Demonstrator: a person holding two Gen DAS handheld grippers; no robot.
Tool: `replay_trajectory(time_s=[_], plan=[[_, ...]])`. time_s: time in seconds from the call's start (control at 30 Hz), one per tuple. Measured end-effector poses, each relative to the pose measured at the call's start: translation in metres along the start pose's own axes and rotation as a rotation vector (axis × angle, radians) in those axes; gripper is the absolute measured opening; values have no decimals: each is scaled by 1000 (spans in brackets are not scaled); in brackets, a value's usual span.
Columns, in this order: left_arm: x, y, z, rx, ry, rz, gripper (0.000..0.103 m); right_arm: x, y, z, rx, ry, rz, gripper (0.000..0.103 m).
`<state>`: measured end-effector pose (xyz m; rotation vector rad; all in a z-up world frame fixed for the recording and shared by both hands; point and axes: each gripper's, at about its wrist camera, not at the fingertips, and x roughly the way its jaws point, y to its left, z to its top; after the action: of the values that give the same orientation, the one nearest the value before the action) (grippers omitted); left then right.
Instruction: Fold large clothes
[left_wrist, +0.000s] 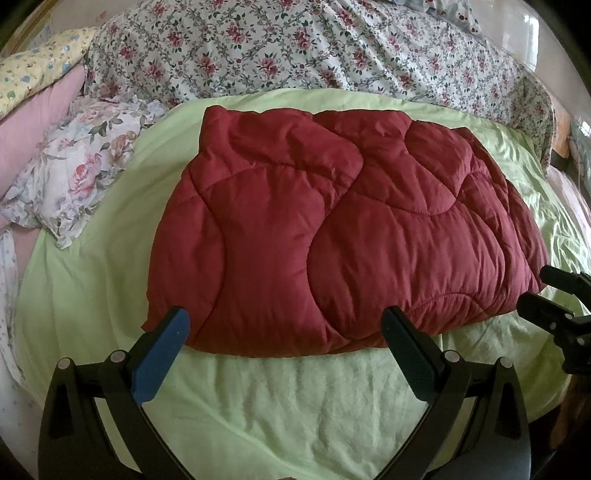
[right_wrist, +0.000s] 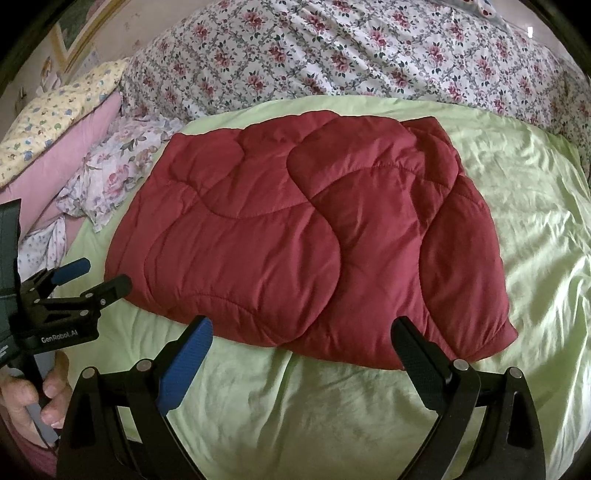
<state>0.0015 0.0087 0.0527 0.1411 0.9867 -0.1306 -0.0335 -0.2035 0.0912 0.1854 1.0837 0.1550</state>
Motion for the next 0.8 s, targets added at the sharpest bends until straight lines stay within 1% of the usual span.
replay_trajectory(time_s=[0.3, 0.43, 0.8], plan=[[1, 1, 1, 4, -4, 5, 103, 0, -1, 0, -2, -4, 0, 98], [0, 0, 3, 13, -18, 18, 103, -1, -1, 1, 0, -6, -1, 98], [-2, -3, 4, 26, -36, 21, 103, -2, -4, 3, 4, -10, -3, 98]])
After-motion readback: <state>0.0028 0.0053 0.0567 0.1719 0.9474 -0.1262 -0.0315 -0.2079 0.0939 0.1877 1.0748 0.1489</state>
